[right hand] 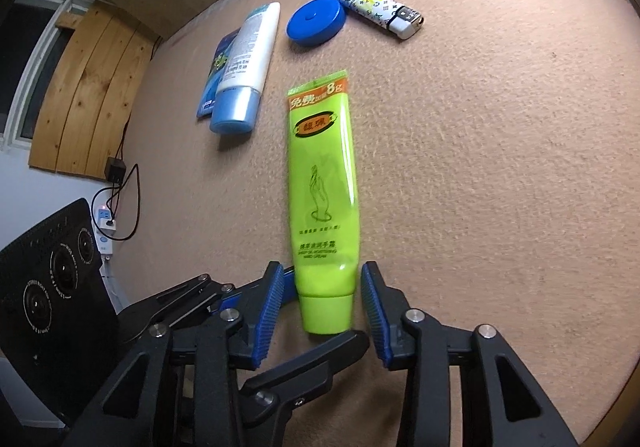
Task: Organize objects
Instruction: 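Close the right tool on the cap end of the green tube, then lift the green tube with the right tool into the box and release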
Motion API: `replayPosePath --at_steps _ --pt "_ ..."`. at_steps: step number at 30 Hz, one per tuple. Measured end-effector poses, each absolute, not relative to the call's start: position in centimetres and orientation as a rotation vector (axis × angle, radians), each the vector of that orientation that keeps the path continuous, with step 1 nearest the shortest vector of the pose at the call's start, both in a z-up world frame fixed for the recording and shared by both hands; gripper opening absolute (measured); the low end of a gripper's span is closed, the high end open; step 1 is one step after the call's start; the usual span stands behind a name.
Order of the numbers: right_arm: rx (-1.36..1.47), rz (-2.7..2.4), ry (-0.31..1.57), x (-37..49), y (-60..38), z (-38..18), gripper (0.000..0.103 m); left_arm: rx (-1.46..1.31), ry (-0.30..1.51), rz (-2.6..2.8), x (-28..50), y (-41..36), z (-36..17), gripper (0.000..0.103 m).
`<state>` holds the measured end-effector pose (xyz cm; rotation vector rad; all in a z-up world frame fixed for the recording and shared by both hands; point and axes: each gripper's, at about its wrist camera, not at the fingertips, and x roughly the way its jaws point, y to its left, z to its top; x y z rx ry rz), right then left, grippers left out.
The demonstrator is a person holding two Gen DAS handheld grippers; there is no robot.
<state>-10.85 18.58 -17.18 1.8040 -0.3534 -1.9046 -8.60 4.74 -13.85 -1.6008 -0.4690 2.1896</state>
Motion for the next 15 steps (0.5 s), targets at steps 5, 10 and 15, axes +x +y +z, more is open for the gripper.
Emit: replayPosePath --at_steps 5,10,15 --pt "1.803 -1.927 -0.341 -10.9 18.5 -17.2 0.031 -1.610 -0.453 2.202 -8.7 4.9 -13.7 0.042" --pt "1.796 -1.951 -0.336 -10.7 18.5 -16.8 0.029 -1.605 -0.443 2.206 -8.6 5.1 -13.5 0.043" --pt "1.779 -1.975 -0.332 -10.4 18.7 -16.2 0.029 -1.588 -0.434 2.215 -8.3 5.3 -13.1 0.043"
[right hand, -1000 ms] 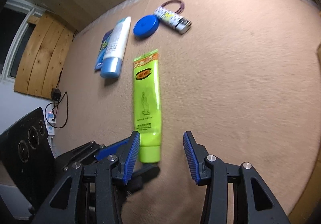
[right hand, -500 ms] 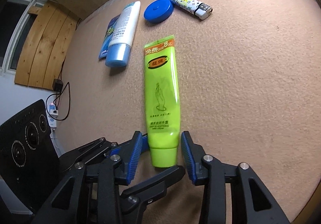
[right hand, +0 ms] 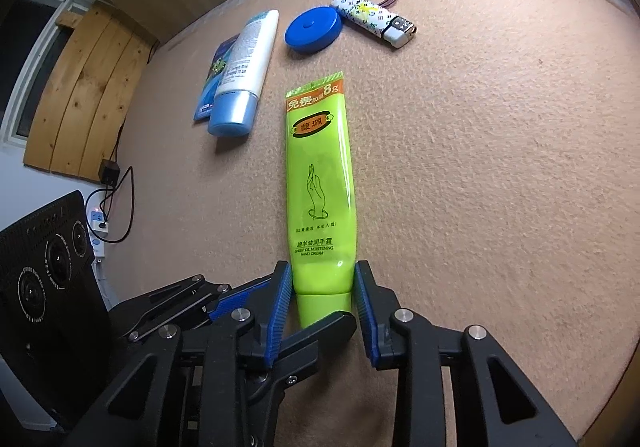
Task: Organize objects
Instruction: 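Lift the green tube with the right tool into the box and release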
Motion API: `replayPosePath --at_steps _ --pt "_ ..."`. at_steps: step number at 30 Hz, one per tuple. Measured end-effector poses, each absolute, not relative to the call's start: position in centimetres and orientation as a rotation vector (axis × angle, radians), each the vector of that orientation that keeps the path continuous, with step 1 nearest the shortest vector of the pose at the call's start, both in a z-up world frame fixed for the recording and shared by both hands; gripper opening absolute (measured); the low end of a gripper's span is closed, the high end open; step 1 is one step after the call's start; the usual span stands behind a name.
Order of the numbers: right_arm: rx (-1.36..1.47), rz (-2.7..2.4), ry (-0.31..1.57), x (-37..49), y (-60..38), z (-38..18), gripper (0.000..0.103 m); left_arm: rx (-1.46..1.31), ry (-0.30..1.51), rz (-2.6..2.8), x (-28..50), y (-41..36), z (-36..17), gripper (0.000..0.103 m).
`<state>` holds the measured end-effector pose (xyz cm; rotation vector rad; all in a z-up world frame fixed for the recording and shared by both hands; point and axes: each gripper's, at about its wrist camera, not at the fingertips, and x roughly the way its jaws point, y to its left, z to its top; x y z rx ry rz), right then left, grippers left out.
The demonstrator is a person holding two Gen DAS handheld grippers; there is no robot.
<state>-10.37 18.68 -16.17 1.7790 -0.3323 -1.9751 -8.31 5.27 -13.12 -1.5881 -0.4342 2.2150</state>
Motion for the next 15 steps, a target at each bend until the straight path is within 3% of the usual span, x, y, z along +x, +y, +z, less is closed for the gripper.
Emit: replayPosePath --at_steps 15 --pt "1.680 -2.102 -0.402 -9.2 22.1 -12.2 0.029 -1.469 -0.326 2.224 -9.0 9.9 -8.9 0.042"
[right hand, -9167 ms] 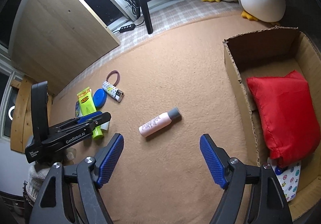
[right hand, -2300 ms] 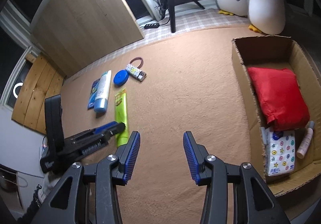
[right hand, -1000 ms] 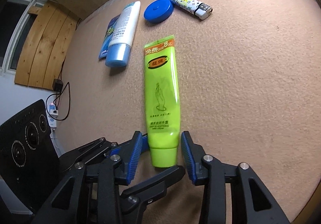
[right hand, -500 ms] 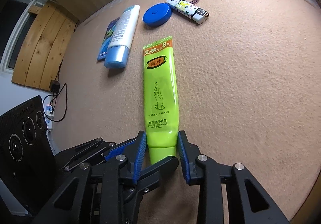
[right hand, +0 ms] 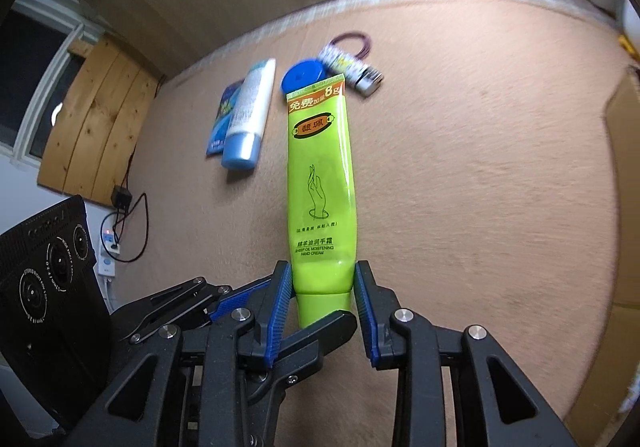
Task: Organize objects
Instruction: 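Lift the green tube with the right tool into the box and release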
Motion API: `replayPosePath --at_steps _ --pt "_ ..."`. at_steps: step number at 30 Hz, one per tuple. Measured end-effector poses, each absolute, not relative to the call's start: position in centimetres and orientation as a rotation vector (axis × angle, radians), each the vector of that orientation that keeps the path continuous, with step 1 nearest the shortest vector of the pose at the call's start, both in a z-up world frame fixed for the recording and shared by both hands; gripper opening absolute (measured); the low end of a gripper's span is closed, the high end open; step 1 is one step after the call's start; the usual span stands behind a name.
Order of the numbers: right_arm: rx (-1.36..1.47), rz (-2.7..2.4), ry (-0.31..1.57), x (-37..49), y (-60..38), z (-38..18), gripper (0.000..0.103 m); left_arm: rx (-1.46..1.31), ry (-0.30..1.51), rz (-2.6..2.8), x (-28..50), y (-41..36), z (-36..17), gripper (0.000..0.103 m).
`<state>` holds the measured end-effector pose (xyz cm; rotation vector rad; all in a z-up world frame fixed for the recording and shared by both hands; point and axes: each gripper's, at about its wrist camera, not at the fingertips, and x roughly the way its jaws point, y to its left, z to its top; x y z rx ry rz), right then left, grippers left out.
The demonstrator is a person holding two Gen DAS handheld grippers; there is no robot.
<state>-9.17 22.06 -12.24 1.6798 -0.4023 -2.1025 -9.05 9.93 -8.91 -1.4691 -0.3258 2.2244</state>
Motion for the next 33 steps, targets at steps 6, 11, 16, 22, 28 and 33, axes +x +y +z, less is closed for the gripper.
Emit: replayPosePath --at_steps 6,11,16,22,28,33 --pt "1.637 -2.193 -0.480 -8.6 26.1 -10.0 0.029 -1.398 -0.263 2.179 -9.2 14.3 -6.9 0.042" --pt "1.618 -2.281 -0.533 -7.9 30.9 -8.5 0.029 -1.352 -0.218 2.125 -9.3 19.2 -5.8 0.042" --pt "1.609 -2.367 -0.595 -6.7 36.0 -7.4 0.029 -1.313 -0.173 2.052 -9.1 25.0 -5.2 0.042" --pt "1.611 -2.452 -0.686 -4.9 42.4 -7.1 0.029 -1.295 -0.125 1.966 -8.7 31.3 -5.2 0.042" --pt "1.614 -2.520 -0.743 -3.4 46.9 -7.1 0.031 -1.269 -0.054 1.910 -8.3 36.3 -5.2 0.046" --pt "1.610 -2.596 -0.734 -2.3 49.0 -6.8 0.061 -1.268 -0.033 1.919 -8.2 37.0 -5.2 0.065"
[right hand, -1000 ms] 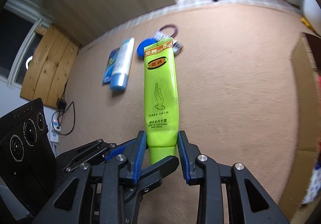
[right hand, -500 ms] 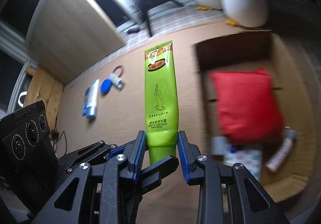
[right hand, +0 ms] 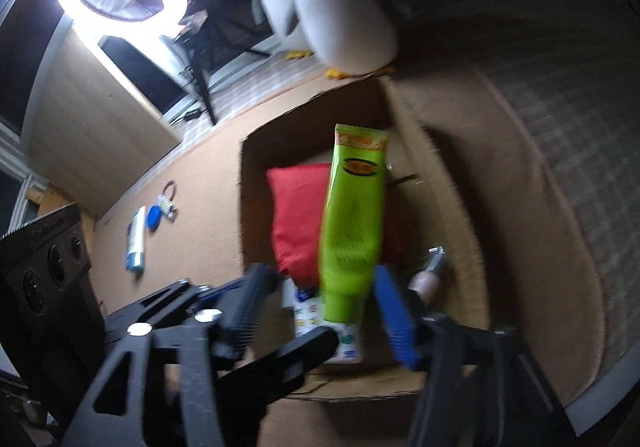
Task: Organize objects
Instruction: 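Lift the green tube with the right tool into the box and release, then move the open right tool to the white-and-blue sunscreen bottle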
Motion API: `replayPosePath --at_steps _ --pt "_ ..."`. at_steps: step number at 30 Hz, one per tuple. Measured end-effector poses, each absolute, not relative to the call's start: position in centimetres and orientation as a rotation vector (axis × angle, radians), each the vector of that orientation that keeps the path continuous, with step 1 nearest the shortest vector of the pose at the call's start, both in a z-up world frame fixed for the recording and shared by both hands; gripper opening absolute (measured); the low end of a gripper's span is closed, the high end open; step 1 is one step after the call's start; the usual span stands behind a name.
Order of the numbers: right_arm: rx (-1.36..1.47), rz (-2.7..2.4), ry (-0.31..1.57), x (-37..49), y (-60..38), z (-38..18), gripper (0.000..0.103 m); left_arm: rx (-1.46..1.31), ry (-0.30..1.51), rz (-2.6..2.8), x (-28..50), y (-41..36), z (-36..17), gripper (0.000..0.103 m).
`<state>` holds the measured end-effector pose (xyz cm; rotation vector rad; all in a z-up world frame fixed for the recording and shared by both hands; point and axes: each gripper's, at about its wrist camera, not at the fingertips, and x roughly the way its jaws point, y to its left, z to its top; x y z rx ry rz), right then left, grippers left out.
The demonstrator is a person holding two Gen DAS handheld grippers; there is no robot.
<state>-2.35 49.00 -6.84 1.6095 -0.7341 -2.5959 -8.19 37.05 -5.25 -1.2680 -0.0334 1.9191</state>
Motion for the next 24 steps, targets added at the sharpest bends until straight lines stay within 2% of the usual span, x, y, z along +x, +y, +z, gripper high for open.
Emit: replayPosePath --at_steps 11,24 --pt "1.559 -2.663 -0.678 -2.1 48.1 -6.4 0.061 -1.306 -0.102 2.005 -8.6 31.1 -5.6 0.065" --pt "1.475 -2.599 -0.555 -4.2 40.1 -6.5 0.063 -1.366 -0.240 2.204 -10.5 17.6 -5.7 0.065"
